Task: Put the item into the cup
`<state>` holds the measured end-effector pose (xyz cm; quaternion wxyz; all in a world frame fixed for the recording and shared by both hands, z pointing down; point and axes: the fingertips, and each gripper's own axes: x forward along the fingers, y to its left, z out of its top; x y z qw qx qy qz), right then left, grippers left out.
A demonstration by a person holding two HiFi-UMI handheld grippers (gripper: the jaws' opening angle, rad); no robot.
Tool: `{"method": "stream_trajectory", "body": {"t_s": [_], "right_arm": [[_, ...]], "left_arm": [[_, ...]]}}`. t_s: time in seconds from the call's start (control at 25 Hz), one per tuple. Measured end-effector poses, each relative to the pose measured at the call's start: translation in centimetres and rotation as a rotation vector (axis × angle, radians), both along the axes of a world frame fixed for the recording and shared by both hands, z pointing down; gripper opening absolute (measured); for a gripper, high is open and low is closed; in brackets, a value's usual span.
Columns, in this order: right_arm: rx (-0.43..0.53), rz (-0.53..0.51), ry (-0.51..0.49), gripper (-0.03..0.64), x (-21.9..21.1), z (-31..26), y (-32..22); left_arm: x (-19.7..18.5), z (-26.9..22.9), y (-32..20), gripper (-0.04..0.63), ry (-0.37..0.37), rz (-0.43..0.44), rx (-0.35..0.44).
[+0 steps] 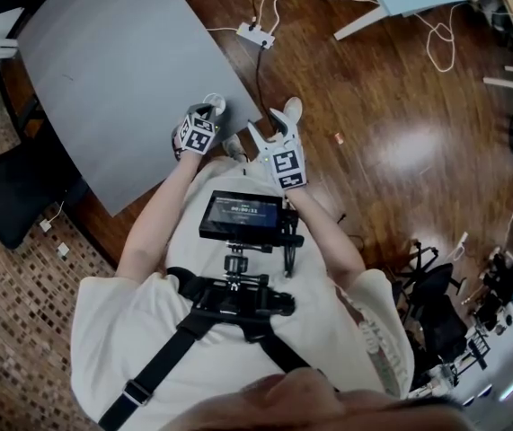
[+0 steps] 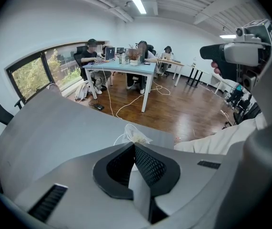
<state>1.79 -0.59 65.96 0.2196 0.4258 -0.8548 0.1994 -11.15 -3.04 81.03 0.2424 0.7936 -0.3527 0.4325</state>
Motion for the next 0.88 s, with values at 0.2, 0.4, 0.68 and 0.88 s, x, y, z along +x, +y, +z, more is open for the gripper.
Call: {"method": "stream_trajectory", "body": {"t_s": [0.2, 0.4, 0.68, 0.88], "right_arm": [[-0.003, 0.010, -0.003, 0.242, 0.1, 0.1, 0.2], [0.000, 0.018, -0.007, 0.242, 0.1, 0.1, 0.0], [0.005, 0.020, -0.012, 0.242, 0.5, 0.2, 0.2], [-0.017, 0.023, -0.011, 0.242, 0.4, 1.1, 0.6]], "left_arm": [[-0.6, 0.5, 0.1, 0.003, -0.022, -0.009, -0.016], [-1.0, 1.4, 0.2, 0.003, -0.042, -0.004, -0.042], [-1.5, 2.4, 0.3, 0.005, -0.084, -0.005, -0.058], [-1.8, 2.8, 0.5, 0.005, -0.102, -0.003, -0.089]]}}
